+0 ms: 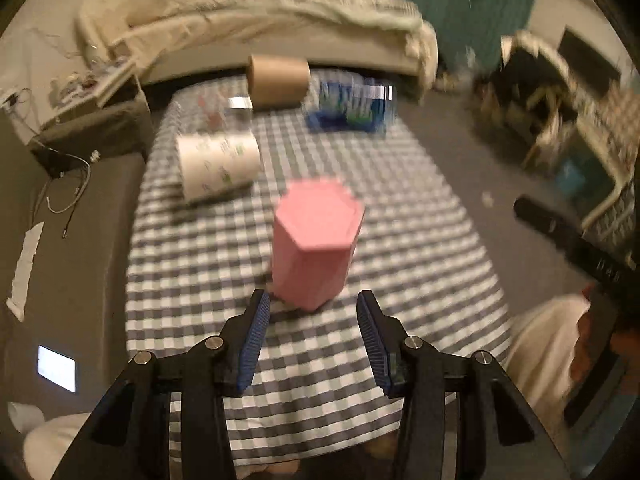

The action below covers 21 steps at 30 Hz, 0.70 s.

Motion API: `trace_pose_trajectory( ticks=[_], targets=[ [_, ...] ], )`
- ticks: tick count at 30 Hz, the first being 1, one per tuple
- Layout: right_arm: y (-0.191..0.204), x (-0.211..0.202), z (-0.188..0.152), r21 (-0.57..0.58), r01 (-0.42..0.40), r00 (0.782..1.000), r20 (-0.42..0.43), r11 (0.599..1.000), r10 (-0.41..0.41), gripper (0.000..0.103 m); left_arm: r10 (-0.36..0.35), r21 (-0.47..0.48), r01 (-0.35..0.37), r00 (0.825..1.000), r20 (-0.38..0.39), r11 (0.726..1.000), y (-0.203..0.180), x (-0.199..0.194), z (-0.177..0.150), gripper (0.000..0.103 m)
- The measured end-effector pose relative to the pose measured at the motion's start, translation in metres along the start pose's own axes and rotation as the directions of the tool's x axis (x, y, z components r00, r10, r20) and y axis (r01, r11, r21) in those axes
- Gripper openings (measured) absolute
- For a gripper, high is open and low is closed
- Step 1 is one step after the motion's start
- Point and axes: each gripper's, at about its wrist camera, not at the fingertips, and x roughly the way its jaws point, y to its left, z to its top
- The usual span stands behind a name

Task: Flip cup upside down
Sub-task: 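Lower the pink cup rim-down onto the table and open the left gripper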

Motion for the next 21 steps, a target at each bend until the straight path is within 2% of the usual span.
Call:
trace_pose_trajectory(
  ticks=[3, 8, 11, 17, 21],
  targets=[
    [0.021, -0.028, 0.006, -0.051, -0.013, 0.998, 0.061, 0.999, 0.016, 0.096, -0.003, -0.020, 0.006, 0.993, 0.117, 1.000, 0.001, -0.033, 0.005, 0.048],
    [0.055, -0.069, 0.005, -0.127, -0.027, 0.990, 0.135, 0.992, 0.044, 0.096, -0.001, -0.044, 0.013, 0.966, 0.259, 0.999, 0.007, -0.079, 0.009, 0.048],
    [0.073, -0.089, 0.000, -0.154, -0.029, 0.984, 0.171, 0.988, 0.056, 0.096, 0.000, -0.058, 0.019, 0.951, 0.310, 0.998, 0.011, -0.098, 0.006, 0.048],
    [0.100, -0.112, -0.011, -0.197, -0.027, 0.975, 0.210, 0.980, 0.069, 0.096, 0.058, -0.081, -0.030, 0.926, 0.373, 0.996, 0.024, -0.117, -0.009, 0.048],
    [0.115, -0.114, -0.026, -0.238, -0.023, 0.971, 0.225, 0.971, 0.078, 0.096, 0.082, -0.114, -0.041, 0.923, 0.376, 0.993, 0.034, -0.112, -0.025, 0.049]
  ],
)
